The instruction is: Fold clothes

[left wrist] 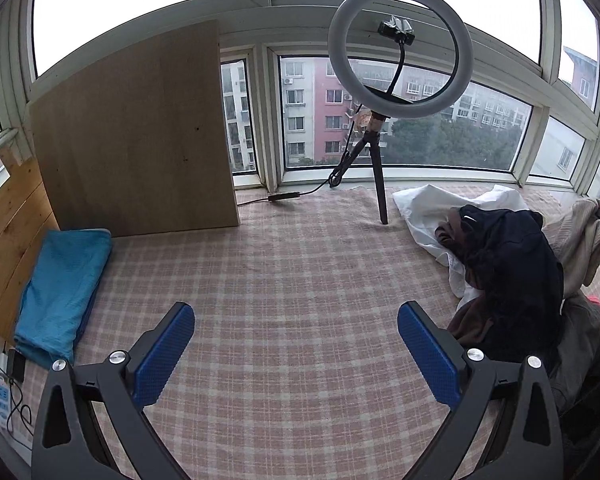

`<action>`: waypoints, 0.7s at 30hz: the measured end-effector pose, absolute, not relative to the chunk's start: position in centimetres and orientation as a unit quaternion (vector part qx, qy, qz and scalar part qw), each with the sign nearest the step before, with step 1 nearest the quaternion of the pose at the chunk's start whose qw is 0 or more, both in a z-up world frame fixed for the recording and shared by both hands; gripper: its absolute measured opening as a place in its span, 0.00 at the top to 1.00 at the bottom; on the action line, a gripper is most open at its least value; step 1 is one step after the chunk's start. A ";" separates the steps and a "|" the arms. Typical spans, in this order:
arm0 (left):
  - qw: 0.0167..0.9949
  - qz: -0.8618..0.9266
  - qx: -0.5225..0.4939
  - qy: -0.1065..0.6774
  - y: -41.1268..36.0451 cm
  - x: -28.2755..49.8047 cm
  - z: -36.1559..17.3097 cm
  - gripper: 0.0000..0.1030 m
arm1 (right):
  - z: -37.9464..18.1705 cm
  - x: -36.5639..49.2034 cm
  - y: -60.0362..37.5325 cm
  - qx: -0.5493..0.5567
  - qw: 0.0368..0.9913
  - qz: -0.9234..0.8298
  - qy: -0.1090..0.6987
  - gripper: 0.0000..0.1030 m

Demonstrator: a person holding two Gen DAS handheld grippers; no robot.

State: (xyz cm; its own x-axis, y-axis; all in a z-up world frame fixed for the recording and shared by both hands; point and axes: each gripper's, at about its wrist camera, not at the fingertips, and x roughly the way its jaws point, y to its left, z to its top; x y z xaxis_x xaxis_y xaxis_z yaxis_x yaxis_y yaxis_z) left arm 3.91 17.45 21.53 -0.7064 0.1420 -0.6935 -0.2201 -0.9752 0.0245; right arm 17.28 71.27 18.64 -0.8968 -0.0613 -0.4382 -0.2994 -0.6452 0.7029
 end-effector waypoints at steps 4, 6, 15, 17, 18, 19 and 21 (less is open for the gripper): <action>0.115 0.927 -0.353 0.047 15.6 3.9 22.6 0.01 | 26.2 18.0 68.4 -0.153 0.034 0.905 0.395 0.94; 0.123 0.929 -0.346 0.040 14.2 3.9 23.1 0.01 | 29.7 17.4 65.4 -0.162 0.052 0.921 0.351 0.94; 0.113 0.938 -0.328 0.014 7.2 3.1 24.0 0.01 | 38.8 17.0 55.5 -0.135 0.003 0.937 0.322 0.94; 0.109 0.940 -0.322 0.005 5.8 3.1 24.2 0.01 | 41.5 16.2 52.3 -0.137 -0.014 0.945 0.296 0.94; 0.106 0.942 -0.319 0.001 5.1 3.1 24.3 0.01 | 42.8 15.7 50.6 -0.137 -0.025 0.949 0.282 0.94; 0.104 0.943 -0.316 -0.003 4.4 3.0 24.4 0.01 | 44.0 15.2 48.9 -0.135 -0.040 0.953 0.270 0.94; 0.100 0.945 -0.310 -0.012 3.0 3.0 24.6 0.01 | 46.4 14.3 45.4 -0.127 -0.070 0.958 0.248 0.94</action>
